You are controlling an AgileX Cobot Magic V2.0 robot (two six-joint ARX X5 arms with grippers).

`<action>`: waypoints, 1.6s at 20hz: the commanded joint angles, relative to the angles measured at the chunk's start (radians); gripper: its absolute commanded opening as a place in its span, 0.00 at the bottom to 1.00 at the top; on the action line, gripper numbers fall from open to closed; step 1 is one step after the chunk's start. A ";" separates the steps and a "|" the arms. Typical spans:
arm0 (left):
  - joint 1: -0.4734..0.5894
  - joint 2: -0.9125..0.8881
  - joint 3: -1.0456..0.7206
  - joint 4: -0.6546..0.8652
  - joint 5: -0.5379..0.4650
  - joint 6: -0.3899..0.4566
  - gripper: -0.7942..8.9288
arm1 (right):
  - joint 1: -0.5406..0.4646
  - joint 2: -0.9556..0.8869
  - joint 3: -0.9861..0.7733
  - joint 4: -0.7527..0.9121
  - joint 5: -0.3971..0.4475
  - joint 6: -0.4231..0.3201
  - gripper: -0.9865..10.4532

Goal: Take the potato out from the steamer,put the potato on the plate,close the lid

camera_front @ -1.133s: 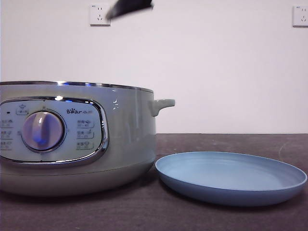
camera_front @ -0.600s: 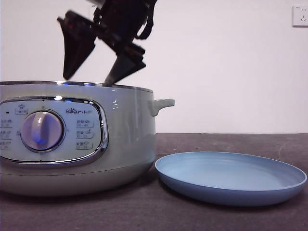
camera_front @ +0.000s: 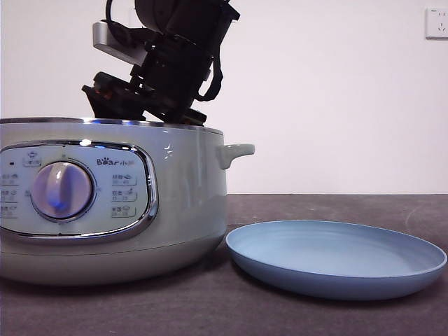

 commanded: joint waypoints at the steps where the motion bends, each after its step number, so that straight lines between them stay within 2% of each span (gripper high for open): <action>1: 0.000 -0.008 0.013 0.048 0.000 -0.006 0.07 | 0.005 0.008 0.000 0.004 -0.003 -0.005 0.43; 5: 0.000 -0.008 0.013 0.036 0.000 -0.007 0.07 | 0.008 0.008 0.000 -0.002 0.007 -0.028 0.09; 6: 0.000 -0.008 0.013 0.036 0.000 -0.007 0.07 | 0.008 0.007 0.000 0.002 0.006 -0.027 0.08; 11: 0.000 -0.008 0.013 0.068 0.008 -0.006 0.07 | 0.008 -0.082 0.006 0.033 0.031 -0.027 0.08; 18: 0.000 0.046 0.013 0.145 0.016 -0.002 0.07 | -0.008 -0.393 0.006 0.035 0.032 -0.027 0.08; 22: 0.000 0.109 0.013 0.185 0.100 0.016 0.07 | -0.065 -0.549 0.006 -0.003 0.040 -0.010 0.08; 25: 0.000 0.157 0.013 0.223 0.156 0.023 0.07 | -0.117 -0.636 0.006 -0.098 0.173 0.008 0.08; 27: 0.000 0.178 0.013 0.238 0.196 0.023 0.07 | -0.145 -0.660 0.006 -0.156 0.232 0.023 0.08; 32: 0.000 0.232 0.013 0.270 0.262 0.024 0.07 | -0.243 -0.691 0.006 -0.340 0.247 0.115 0.08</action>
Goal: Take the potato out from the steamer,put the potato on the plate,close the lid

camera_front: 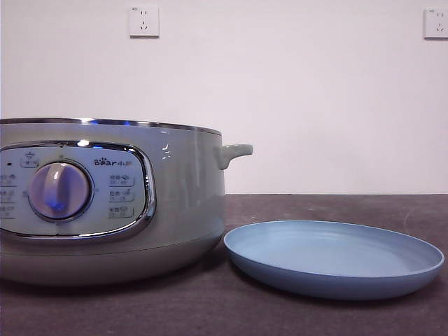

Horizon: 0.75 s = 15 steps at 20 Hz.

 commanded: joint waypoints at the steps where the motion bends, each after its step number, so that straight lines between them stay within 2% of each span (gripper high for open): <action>1: 0.000 0.018 0.012 0.071 0.034 0.012 0.07 | -0.043 0.001 0.000 -0.085 0.002 0.082 0.08; 5: 0.000 0.058 0.012 0.084 0.101 0.012 0.07 | -0.091 0.002 -0.006 -0.174 -0.009 0.123 0.08; 11: 0.000 0.135 0.012 0.105 0.201 0.012 0.07 | -0.108 0.003 -0.098 -0.166 -0.016 0.154 0.08; 15: 0.000 0.171 0.012 0.110 0.242 0.013 0.07 | -0.108 0.003 -0.326 -0.007 -0.134 0.155 0.08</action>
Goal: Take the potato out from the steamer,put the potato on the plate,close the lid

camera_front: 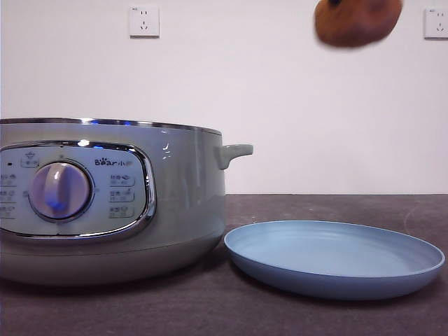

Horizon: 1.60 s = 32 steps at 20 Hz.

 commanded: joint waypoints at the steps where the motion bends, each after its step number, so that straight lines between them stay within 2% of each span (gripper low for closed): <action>1: 0.001 0.005 0.013 0.056 0.018 0.013 0.07 | 0.000 0.004 -0.153 0.111 -0.030 0.012 0.08; 6: 0.001 0.009 0.013 0.064 0.018 0.016 0.07 | 0.000 0.018 -0.444 0.359 -0.032 0.051 0.08; 10: 0.001 0.009 0.013 0.078 0.018 0.016 0.07 | 0.000 0.040 -0.583 0.491 -0.034 0.059 0.08; 13: 0.001 0.009 0.013 0.087 0.018 0.016 0.07 | 0.001 0.080 -0.604 0.506 -0.086 0.059 0.08; 19: 0.001 0.009 0.013 0.082 0.019 0.015 0.07 | 0.002 0.190 -0.604 0.554 -0.085 0.058 0.08; 21: 0.001 0.009 0.013 0.074 0.018 0.015 0.07 | 0.002 0.188 -0.604 0.555 -0.084 0.059 0.13; 23: 0.001 0.009 0.013 0.071 0.018 0.015 0.07 | 0.001 0.185 -0.604 0.552 -0.082 0.065 0.31; 25: 0.001 0.009 0.013 0.072 0.018 0.015 0.07 | 0.000 0.185 -0.604 0.554 -0.080 0.069 0.46; 32: 0.001 0.011 0.013 0.076 0.018 0.015 0.07 | 0.000 0.159 -0.594 0.551 -0.080 0.069 0.48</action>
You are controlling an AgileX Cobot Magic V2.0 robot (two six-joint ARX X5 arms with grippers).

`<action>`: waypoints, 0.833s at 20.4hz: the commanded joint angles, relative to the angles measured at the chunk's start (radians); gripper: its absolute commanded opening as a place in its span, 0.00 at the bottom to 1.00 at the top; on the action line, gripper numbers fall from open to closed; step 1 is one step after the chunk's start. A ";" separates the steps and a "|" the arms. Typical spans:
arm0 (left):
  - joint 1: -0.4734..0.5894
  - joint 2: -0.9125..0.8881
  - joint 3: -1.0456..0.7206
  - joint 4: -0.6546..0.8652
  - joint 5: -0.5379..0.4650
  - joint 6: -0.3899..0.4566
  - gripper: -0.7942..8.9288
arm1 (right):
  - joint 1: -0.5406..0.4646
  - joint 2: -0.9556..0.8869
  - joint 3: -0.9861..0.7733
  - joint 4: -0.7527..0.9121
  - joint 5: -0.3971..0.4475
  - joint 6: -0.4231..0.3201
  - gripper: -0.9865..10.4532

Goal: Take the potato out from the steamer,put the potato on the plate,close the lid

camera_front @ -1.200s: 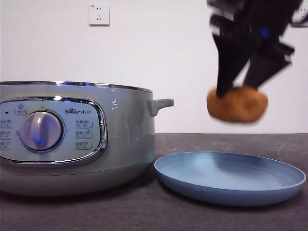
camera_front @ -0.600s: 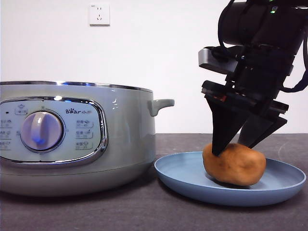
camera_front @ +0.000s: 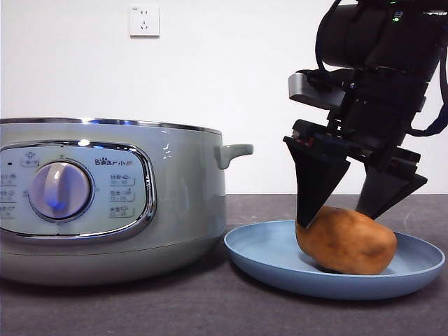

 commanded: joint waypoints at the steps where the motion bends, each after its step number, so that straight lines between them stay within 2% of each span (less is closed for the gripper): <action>1: 0.000 -0.008 0.013 0.053 0.002 0.008 0.07 | 0.000 -0.038 0.005 -0.001 0.002 0.010 0.48; 5: 0.000 0.036 0.013 0.062 0.001 0.010 0.07 | 0.000 -0.175 0.041 -0.025 0.006 0.018 0.47; 12: 0.000 0.186 0.012 0.084 0.000 0.029 0.07 | 0.000 -0.529 0.066 -0.027 0.012 0.044 0.47; 17: 0.000 0.297 0.011 0.108 0.001 0.031 0.07 | 0.000 -0.743 0.066 -0.028 0.117 0.069 0.47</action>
